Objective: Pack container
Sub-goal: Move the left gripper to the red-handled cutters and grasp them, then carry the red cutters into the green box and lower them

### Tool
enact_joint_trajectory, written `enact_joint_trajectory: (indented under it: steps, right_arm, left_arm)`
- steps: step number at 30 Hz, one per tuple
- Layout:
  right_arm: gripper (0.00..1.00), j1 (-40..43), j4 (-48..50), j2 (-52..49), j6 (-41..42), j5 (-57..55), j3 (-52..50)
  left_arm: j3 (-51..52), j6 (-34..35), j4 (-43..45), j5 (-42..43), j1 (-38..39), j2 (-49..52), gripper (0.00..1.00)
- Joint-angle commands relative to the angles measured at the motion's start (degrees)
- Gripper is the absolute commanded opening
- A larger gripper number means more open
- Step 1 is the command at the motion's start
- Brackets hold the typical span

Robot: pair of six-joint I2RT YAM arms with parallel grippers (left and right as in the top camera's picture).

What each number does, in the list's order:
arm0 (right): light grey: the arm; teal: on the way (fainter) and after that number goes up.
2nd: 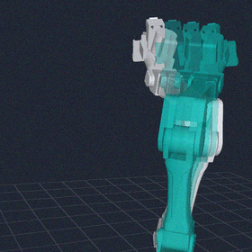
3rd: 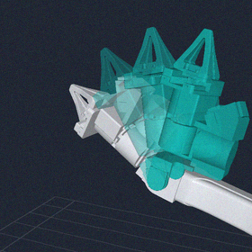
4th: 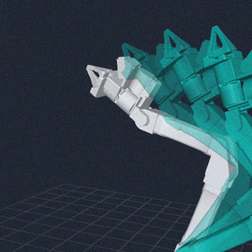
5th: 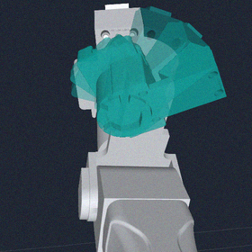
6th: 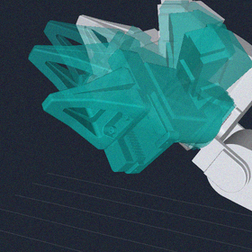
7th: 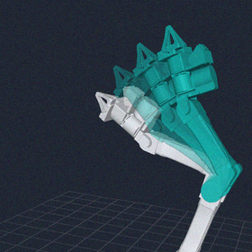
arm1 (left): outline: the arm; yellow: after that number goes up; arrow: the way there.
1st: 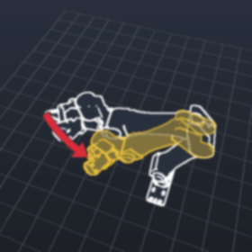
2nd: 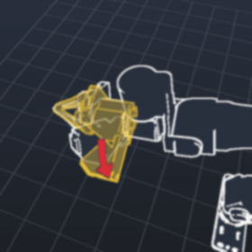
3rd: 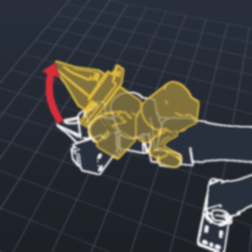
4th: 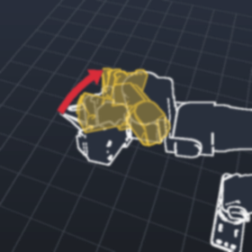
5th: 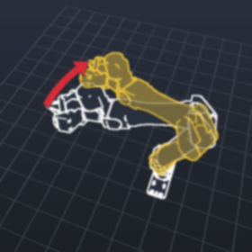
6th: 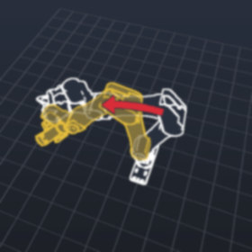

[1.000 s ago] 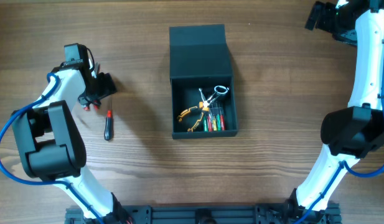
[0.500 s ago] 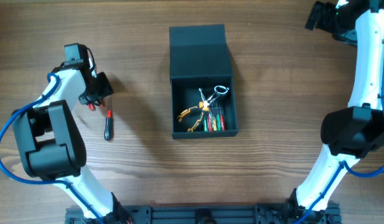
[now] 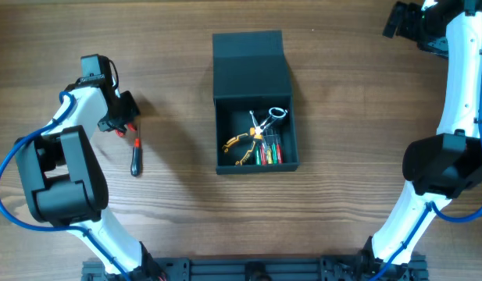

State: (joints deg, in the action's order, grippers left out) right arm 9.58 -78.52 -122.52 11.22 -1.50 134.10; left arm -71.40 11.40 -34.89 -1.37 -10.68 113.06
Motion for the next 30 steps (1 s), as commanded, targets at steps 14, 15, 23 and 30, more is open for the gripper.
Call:
enact_joint_trajectory:
  steps: [14,15,23,30]
  right_arm:
    - [1.0,-0.24,0.11,1.46,-0.57,0.26,1.09]
    - [1.0,-0.24,0.11,1.46,-0.57,0.26,1.09]
    - [1.0,-0.24,0.11,1.44,-0.59,0.26,1.09]
    - [1.0,-0.24,0.11,1.46,-0.59,0.26,1.09]
  left_arm:
    - [-13.42,-0.35,-9.79,-1.03,0.92,-7.17,0.04]
    - [-13.9,-0.59,-10.23,-1.05,1.55,-7.8,0.04]
    - [-22.62,-2.23,-18.08,-1.05,14.43,-16.15,0.04]
    - [-22.8,-2.25,-28.81,3.3,35.08,-19.87,0.04]
